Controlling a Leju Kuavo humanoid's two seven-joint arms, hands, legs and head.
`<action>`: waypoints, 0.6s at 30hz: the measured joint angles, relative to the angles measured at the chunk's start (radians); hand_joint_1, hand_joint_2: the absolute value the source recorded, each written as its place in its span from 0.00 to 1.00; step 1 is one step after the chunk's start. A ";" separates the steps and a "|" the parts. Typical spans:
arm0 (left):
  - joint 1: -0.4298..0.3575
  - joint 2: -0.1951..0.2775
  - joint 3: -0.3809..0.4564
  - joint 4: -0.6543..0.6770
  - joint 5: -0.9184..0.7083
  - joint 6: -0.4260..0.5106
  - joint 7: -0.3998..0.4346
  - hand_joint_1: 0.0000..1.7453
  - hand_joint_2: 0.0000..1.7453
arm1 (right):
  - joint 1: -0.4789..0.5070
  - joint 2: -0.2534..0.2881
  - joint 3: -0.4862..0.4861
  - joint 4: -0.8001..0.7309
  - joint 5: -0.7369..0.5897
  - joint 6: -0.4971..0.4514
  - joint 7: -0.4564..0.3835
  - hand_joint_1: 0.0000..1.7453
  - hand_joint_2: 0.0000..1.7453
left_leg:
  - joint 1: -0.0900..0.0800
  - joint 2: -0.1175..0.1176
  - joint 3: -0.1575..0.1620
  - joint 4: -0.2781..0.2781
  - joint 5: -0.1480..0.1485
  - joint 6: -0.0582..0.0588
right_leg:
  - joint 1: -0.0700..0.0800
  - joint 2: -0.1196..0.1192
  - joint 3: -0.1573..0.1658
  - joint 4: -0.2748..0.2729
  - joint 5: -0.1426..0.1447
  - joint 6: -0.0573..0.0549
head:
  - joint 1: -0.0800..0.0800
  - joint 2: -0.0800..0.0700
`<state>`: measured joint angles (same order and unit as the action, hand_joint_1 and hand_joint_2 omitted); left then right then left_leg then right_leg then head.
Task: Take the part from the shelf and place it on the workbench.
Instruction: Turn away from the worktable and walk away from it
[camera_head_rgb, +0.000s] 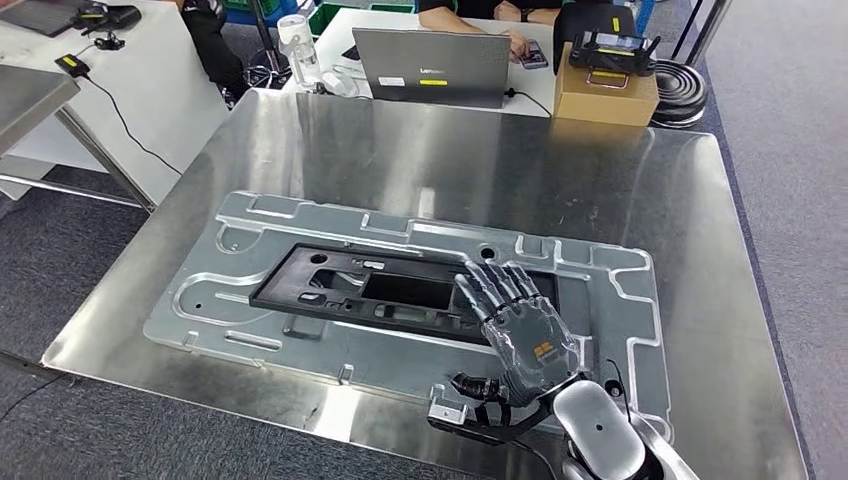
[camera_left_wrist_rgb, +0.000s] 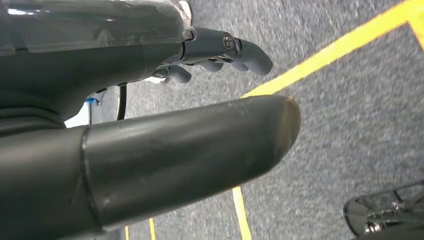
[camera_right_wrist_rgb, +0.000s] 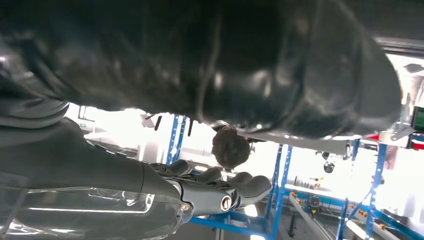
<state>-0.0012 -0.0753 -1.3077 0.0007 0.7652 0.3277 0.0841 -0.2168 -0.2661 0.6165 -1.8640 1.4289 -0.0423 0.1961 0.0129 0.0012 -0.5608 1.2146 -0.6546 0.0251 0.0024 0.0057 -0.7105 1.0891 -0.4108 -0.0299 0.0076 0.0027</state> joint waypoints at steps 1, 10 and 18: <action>-0.001 0.001 0.000 0.000 0.000 0.000 0.000 0.00 0.00 | 0.004 0.000 0.000 -0.003 -0.001 -0.007 0.001 0.00 0.00 | -0.014 -0.002 0.049 -0.076 0.018 0.025 | 0.005 0.000 -0.007 -0.002 0.011 -0.002 | 0.000 0.000; -0.003 0.000 0.000 0.000 0.004 0.007 -0.005 0.00 0.00 | 0.071 -0.005 -0.008 -0.034 0.015 -0.093 0.017 0.00 0.00 | -0.029 0.005 0.074 -0.274 0.184 0.055 | -0.003 0.001 -0.027 0.021 -0.051 0.042 | 0.001 0.000; 0.004 -0.014 0.000 0.000 0.019 0.025 -0.024 0.00 0.00 | 0.322 0.000 -0.088 -0.177 0.032 -0.362 0.012 0.00 0.00 | -0.017 0.007 -0.073 -0.195 0.243 0.016 | -0.024 -0.005 0.186 -0.002 -0.124 0.072 | 0.000 0.000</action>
<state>0.0029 -0.0895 -1.3077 0.0004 0.7840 0.3526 0.0598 0.1051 -0.2664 0.5280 -2.0410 1.4608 -0.4040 0.2079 -0.0037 0.0080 -0.6333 1.0196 -0.4111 0.0412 -0.0220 0.0010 -0.5249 1.0873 -0.5344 0.0421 0.0080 0.0027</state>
